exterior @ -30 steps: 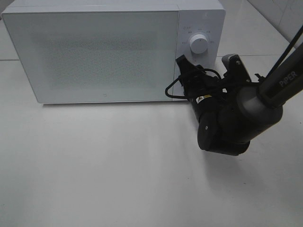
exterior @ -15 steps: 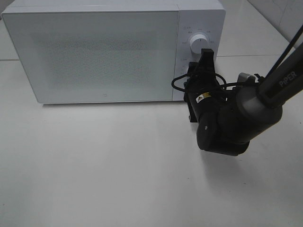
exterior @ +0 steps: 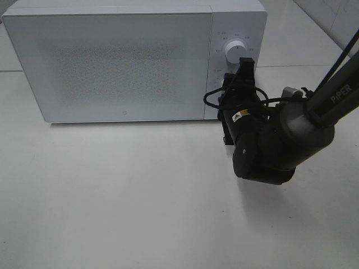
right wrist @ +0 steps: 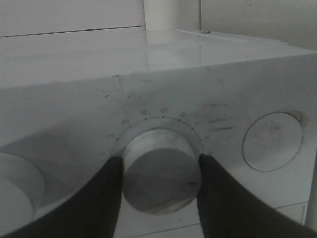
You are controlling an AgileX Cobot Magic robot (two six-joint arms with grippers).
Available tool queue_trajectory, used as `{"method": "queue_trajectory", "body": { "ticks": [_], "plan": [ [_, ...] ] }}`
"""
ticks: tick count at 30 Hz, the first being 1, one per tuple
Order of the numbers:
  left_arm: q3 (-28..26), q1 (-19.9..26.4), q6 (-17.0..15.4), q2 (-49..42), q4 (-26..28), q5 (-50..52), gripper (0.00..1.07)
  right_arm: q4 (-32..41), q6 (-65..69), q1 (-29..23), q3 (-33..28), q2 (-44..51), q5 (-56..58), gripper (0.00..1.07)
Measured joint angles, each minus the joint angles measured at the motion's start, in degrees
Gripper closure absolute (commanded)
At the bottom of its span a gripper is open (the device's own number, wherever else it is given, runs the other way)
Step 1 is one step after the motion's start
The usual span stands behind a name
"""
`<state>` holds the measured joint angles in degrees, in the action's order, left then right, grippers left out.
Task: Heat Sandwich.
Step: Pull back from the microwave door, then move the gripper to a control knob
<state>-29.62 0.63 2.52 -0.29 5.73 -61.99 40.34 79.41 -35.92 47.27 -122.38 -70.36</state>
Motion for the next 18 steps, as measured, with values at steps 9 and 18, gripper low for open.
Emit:
{"method": "queue_trajectory", "body": {
  "ticks": [9,18],
  "plan": [
    [0.0,0.0,0.0,0.0,0.0,0.0,0.40,0.2,-0.2,-0.2,0.1,0.0,0.0,0.74],
    [0.0,0.0,0.0,0.0,0.0,0.0,0.40,-0.5,-0.2,-0.2,-0.7,0.1,1.7,0.26]
  ]
}}
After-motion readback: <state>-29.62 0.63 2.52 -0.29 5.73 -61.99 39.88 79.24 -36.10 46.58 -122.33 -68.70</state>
